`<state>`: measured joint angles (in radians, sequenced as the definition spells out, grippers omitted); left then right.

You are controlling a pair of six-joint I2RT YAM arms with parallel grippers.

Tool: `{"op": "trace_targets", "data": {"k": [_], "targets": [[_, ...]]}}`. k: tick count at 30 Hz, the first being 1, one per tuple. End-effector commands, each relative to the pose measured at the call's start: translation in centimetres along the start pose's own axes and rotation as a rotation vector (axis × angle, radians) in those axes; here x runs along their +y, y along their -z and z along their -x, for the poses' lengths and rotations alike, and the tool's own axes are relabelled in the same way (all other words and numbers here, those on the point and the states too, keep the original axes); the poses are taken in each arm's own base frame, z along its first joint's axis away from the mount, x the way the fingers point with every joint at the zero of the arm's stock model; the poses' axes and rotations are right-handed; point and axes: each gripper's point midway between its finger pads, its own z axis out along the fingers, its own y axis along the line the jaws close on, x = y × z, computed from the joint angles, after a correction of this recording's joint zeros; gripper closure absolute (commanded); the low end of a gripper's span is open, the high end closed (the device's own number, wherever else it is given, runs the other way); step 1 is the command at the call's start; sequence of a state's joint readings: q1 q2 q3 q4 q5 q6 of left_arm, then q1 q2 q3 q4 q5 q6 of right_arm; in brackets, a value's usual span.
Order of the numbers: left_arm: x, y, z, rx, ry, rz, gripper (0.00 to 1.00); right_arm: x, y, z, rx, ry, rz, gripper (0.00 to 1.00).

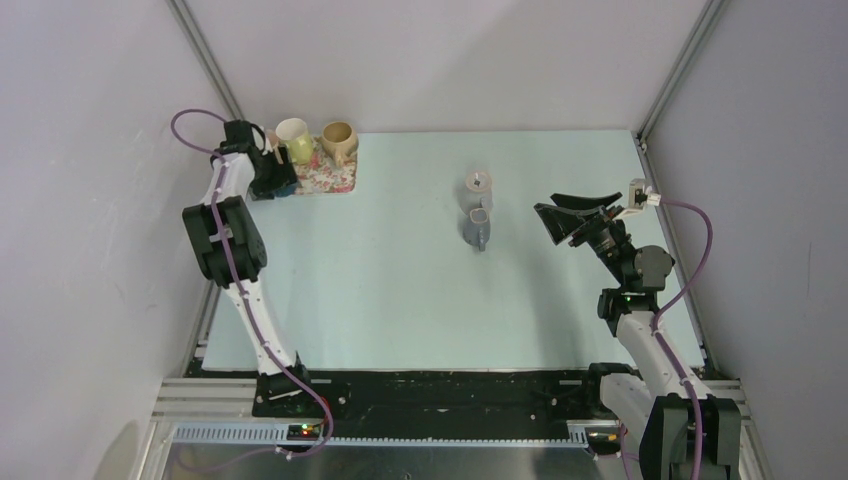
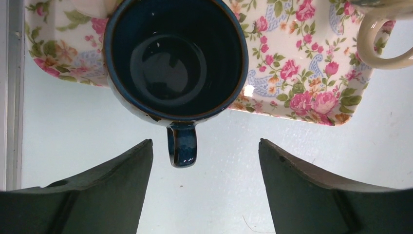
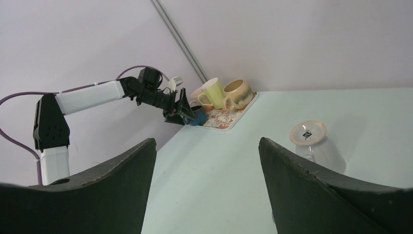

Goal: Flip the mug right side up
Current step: Place the cup on the tray.

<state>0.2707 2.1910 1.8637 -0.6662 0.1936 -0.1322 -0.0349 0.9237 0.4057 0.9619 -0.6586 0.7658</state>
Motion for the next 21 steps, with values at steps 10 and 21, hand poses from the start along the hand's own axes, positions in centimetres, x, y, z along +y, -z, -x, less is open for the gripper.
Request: {"op": "trace_targets", "data": {"k": [10,21], "targets": [[-1.0,0.5,3.0,-0.082,0.001,-0.007,0.40,1.1,-0.3,1.9,-0.048,0.057,0.028,0.18],[-0.2,0.6,4.5,-0.125,-0.023,0.070,0.55,0.8,-0.4,1.8,-0.042,0.056,0.020,0.18]]}}
